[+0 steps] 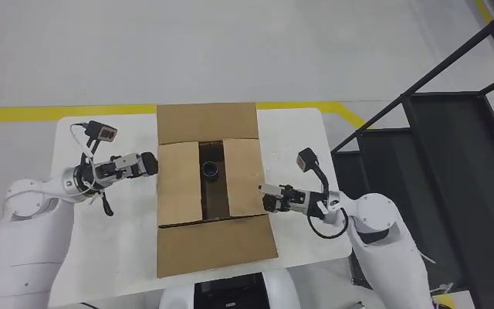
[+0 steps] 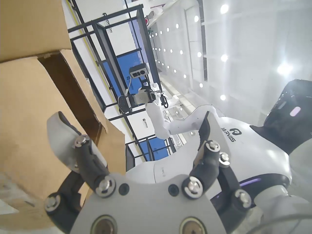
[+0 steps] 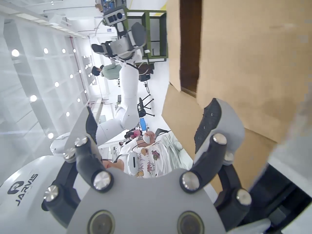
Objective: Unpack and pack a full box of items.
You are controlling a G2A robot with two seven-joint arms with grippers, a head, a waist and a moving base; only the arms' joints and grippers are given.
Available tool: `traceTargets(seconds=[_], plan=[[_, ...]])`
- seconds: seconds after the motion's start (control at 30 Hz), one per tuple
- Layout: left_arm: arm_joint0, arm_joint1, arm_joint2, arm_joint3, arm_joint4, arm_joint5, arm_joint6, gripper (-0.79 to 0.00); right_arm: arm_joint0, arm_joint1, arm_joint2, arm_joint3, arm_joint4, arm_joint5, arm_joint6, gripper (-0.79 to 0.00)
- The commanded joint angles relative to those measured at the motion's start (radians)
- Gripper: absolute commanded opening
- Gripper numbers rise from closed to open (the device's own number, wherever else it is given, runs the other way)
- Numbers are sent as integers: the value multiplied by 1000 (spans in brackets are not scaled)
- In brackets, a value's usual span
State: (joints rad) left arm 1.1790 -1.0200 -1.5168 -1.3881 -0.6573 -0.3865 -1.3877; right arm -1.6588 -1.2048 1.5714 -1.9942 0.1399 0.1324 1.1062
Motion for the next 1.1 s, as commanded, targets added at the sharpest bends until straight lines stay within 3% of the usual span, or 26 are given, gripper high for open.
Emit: traceTargets(seconds=[0.0,0.27,0.37,0.57,0.83,1.07], plan=[[11,7,-42,-8,-8,-4,11,0,-45,11,39,-13,-38,28,58,0],[57,23,-134,-51,-2,-5,42,0,-159,32,5,-1,-175,17,129,0],[70,27,-152,-62,3,-3,51,0,-175,33,-47,2,-151,16,135,0],[88,32,-172,-79,9,-4,71,0,-167,29,-122,0,13,17,143,0],[114,37,-181,-92,14,-4,85,0,-126,25,-135,17,273,-2,104,0],[122,38,-171,-105,14,-1,94,0,-47,12,-177,85,411,-60,-49,0]])
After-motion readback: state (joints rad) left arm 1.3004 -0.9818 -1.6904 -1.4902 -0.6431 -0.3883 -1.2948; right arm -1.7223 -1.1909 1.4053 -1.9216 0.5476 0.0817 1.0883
